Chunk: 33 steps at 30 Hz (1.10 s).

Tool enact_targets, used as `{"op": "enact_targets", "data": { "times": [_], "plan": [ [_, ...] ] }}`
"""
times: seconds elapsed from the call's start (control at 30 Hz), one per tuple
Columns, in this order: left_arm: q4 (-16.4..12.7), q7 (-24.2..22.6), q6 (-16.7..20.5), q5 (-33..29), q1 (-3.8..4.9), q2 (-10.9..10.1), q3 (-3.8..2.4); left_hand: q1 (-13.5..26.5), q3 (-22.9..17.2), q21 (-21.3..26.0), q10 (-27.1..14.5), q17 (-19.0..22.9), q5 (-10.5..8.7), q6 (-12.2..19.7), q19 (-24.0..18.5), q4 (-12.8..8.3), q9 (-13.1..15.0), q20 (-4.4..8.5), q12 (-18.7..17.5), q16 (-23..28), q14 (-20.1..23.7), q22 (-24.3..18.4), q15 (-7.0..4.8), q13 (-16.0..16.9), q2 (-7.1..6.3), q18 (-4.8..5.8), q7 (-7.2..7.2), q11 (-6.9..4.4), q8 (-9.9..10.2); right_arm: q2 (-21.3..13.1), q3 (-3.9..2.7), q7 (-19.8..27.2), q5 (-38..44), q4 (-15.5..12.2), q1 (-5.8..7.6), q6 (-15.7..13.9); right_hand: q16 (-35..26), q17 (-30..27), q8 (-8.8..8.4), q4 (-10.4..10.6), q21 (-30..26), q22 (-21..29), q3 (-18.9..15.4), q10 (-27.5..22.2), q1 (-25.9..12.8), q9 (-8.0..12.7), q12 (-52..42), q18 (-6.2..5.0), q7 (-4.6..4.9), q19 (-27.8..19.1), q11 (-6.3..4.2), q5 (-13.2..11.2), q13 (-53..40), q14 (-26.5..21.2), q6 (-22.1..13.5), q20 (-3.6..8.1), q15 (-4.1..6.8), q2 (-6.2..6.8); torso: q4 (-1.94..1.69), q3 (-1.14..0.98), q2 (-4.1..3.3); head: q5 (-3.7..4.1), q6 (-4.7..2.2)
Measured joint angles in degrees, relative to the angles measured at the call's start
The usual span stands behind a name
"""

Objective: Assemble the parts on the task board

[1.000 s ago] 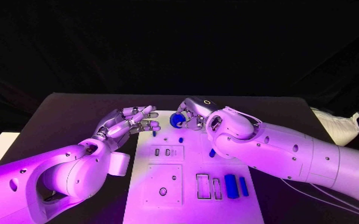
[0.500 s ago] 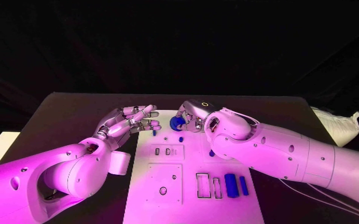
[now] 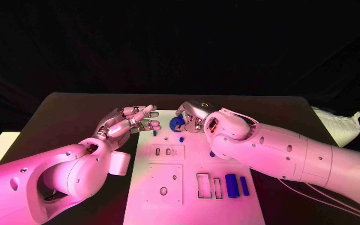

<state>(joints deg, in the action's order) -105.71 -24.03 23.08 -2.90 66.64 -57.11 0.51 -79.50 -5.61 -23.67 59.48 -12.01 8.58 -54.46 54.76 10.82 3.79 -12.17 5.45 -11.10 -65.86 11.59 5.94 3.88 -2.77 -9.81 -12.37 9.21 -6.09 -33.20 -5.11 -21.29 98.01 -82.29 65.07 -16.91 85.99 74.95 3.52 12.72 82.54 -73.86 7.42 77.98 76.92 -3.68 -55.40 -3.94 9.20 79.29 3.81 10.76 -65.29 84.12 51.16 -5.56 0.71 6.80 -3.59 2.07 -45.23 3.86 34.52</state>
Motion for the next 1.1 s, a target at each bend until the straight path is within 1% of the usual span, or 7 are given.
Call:
{"op": "enact_targets", "data": {
  "times": [0.2,0.27,0.43,0.57,0.73,0.97,1.1],
  "plan": [
    [-0.01,0.02,0.00,0.00,0.00,-0.04,0.00,0.20,0.17,-0.23,0.00,-0.18,0.00,0.00,0.00,-0.17,0.00,0.00,-0.35,0.00,0.00,0.00,0.00,0.00,0.20,0.00,0.00,0.00,0.00,-0.08,0.02,0.00,-0.11,-0.03,0.00,0.07,0.00,-0.01,0.39,0.83,0.00,-0.09,-0.83,0.03,0.00,-0.31,-1.39,0.00,-0.37,0.00,-0.02,0.00,-1.19,0.00,1.43,0.00,0.00,0.00,0.00,0.01,0.01,0.00,0.05],
    [-0.02,0.03,0.00,0.00,0.00,-0.06,0.00,0.20,0.17,-0.23,0.00,-0.18,0.00,0.00,0.00,-0.17,0.00,0.00,-0.35,0.00,0.00,0.00,0.00,0.00,0.20,0.00,0.00,0.00,0.00,-0.12,0.04,0.00,-0.21,-0.04,0.00,0.21,0.27,-0.01,0.44,1.18,0.00,-0.32,-1.18,0.44,-0.02,-0.39,-2.47,-0.01,-0.48,0.21,-0.24,0.12,-1.96,0.00,2.17,-0.20,0.00,-0.02,0.00,0.01,0.01,0.03,0.07],
    [-0.03,0.05,0.00,0.00,0.00,-0.09,0.00,0.20,0.16,-0.23,0.00,-0.17,0.00,0.00,0.00,-0.16,0.00,0.00,-0.35,0.00,0.00,0.00,0.00,0.00,0.20,0.00,0.00,0.00,0.00,-0.22,0.09,0.03,-0.66,-0.04,0.00,0.67,0.51,-0.01,0.89,2.09,0.00,-0.81,-1.87,1.58,-1.02,-0.56,-5.36,-0.01,-0.89,0.20,-0.55,1.11,-4.10,0.00,3.82,-0.20,0.00,-1.02,0.00,0.01,0.01,0.08,0.14],
    [-0.04,0.06,0.00,0.00,0.00,-0.11,0.00,0.20,0.16,-0.23,0.00,-0.17,0.00,0.00,0.00,-0.17,0.00,0.00,-0.35,0.00,0.00,0.00,0.00,0.00,0.20,0.00,0.00,0.00,0.00,-0.20,0.11,0.03,-1.18,0.27,0.01,1.19,0.78,-0.01,0.88,3.26,0.00,-1.07,-2.75,1.99,-2.22,-0.53,-6.83,-0.01,-0.80,0.54,-0.52,2.09,-5.37,0.00,4.10,0.13,0.00,-2.21,-0.01,0.01,0.02,0.08,0.24],
    [-0.05,0.08,0.00,0.00,0.00,-0.11,0.00,0.20,0.16,-0.23,0.00,-0.17,0.00,0.00,0.00,-0.16,0.00,0.00,-0.35,0.00,0.00,0.00,0.00,0.00,0.20,0.00,0.00,0.00,0.00,0.03,0.18,-0.11,-1.79,0.83,0.09,1.53,0.78,-0.01,0.22,3.75,0.00,-1.07,-3.36,1.99,-3.49,-0.27,-6.83,-0.01,-0.70,0.53,-0.52,2.10,-5.57,0.00,3.99,0.13,0.00,-1.82,-0.04,0.00,0.01,0.08,0.35],
    [-0.07,0.09,0.00,0.00,0.00,-0.14,0.00,0.20,0.16,-0.23,0.00,-0.16,0.00,0.00,0.00,-0.16,0.00,0.00,-0.35,0.00,0.00,0.00,0.00,0.00,0.20,0.00,0.00,0.00,0.00,0.08,0.47,-0.64,-2.33,1.56,-0.07,1.87,1.00,-0.02,0.22,3.56,0.00,-1.07,-3.86,1.99,-3.49,-0.17,-6.83,-0.01,-0.29,0.70,-0.52,2.10,-5.57,0.00,3.58,-0.04,0.00,-1.82,-0.07,0.01,0.01,0.08,0.43],
    [-0.09,0.09,0.00,0.00,0.00,-0.20,0.00,0.20,0.16,-0.23,0.00,-0.16,0.00,0.00,0.00,-0.16,0.00,0.00,-0.35,0.00,0.00,-0.01,0.00,0.00,0.20,0.00,0.00,0.00,0.00,-0.05,0.47,-0.71,-2.46,1.42,-0.05,1.75,1.00,-0.02,0.22,3.52,0.00,-1.07,-3.90,1.99,-3.49,-0.17,-6.83,-0.01,-0.43,0.74,-0.52,2.10,-5.81,0.00,3.30,-0.08,0.00,-1.82,-0.05,0.02,0.01,0.03,0.44]
  ]
}}
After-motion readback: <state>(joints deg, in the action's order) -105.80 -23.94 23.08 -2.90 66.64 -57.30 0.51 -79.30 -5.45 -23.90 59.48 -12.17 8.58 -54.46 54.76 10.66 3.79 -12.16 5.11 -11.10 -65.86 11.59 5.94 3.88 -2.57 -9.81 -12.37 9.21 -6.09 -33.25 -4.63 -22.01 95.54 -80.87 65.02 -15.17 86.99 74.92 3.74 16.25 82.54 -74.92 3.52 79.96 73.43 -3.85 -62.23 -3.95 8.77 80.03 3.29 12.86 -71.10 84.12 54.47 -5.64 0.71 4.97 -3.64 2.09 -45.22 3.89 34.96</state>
